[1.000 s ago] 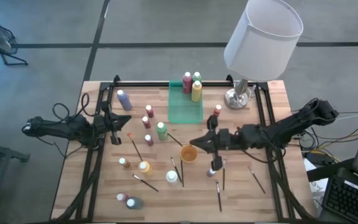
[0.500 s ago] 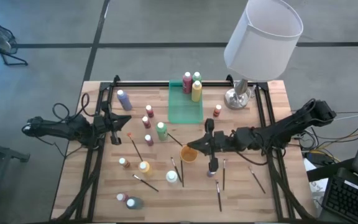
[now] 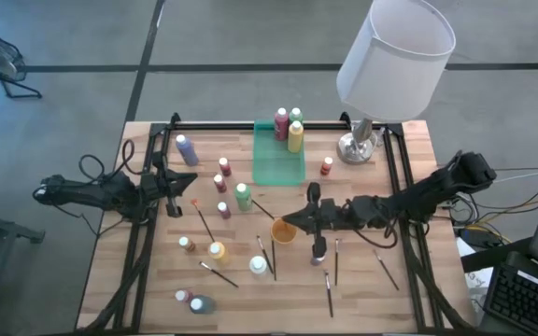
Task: Pick & Place Paint Supplies
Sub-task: Put the orange paintbrush into the yellow cup, then put the silver paintbrush into the yellow cup
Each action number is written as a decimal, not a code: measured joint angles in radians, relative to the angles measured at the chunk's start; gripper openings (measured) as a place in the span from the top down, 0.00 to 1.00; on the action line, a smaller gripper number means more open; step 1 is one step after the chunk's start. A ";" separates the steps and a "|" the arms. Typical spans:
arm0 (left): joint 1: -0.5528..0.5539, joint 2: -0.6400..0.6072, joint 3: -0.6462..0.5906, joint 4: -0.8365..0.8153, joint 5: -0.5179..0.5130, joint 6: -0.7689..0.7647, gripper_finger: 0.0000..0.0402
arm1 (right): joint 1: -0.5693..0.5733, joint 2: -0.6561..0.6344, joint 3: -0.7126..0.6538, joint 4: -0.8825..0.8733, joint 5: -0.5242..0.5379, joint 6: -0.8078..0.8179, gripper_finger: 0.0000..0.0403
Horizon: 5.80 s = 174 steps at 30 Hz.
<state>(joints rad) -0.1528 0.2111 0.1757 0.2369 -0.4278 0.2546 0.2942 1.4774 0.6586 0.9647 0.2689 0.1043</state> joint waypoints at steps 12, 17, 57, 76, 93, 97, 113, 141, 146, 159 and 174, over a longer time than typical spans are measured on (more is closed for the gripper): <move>0.000 0.006 0.000 -0.020 0.000 0.000 0.96 | -0.030 0.137 -0.034 0.121 0.002 0.067 0.98; 0.000 0.006 0.000 -0.022 0.000 0.000 0.96 | -0.048 0.185 -0.031 0.133 0.000 0.128 0.98; 0.000 0.006 0.000 -0.023 0.000 0.000 0.96 | -0.049 0.241 -0.072 0.135 0.001 0.234 0.98; 0.000 0.006 0.000 -0.023 0.000 0.000 0.96 | -0.050 0.236 -0.072 0.130 -0.005 0.250 0.74; 0.000 0.006 0.000 -0.024 0.000 0.000 0.96 | -0.051 -0.024 -0.072 0.137 0.045 -0.001 0.51; 0.000 0.006 0.000 -0.024 0.000 0.000 0.96 | -0.050 -0.094 -0.056 0.136 0.044 -0.063 0.50; 0.000 0.007 0.000 -0.032 0.000 0.000 0.96 | -0.008 -0.151 0.465 -0.945 -0.002 -0.044 0.59; 0.000 0.008 0.000 -0.055 0.000 0.000 0.96 | 0.254 0.099 0.838 -2.511 -0.136 1.221 0.56; 0.000 0.008 0.000 -0.061 0.000 0.000 0.96 | 0.299 0.046 0.722 -2.500 -0.141 1.319 0.58; 0.000 0.008 0.000 -0.060 0.000 0.000 0.96 | 0.317 -0.135 0.376 -2.175 -0.151 1.416 0.65; 0.000 0.008 0.000 -0.057 0.000 0.000 0.96 | 0.317 -0.168 0.111 -2.084 -0.255 1.597 0.63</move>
<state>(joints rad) -0.1528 0.2192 0.1753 0.1799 -0.4282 0.2546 0.6109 1.3099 0.7693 -1.1189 0.0140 1.7017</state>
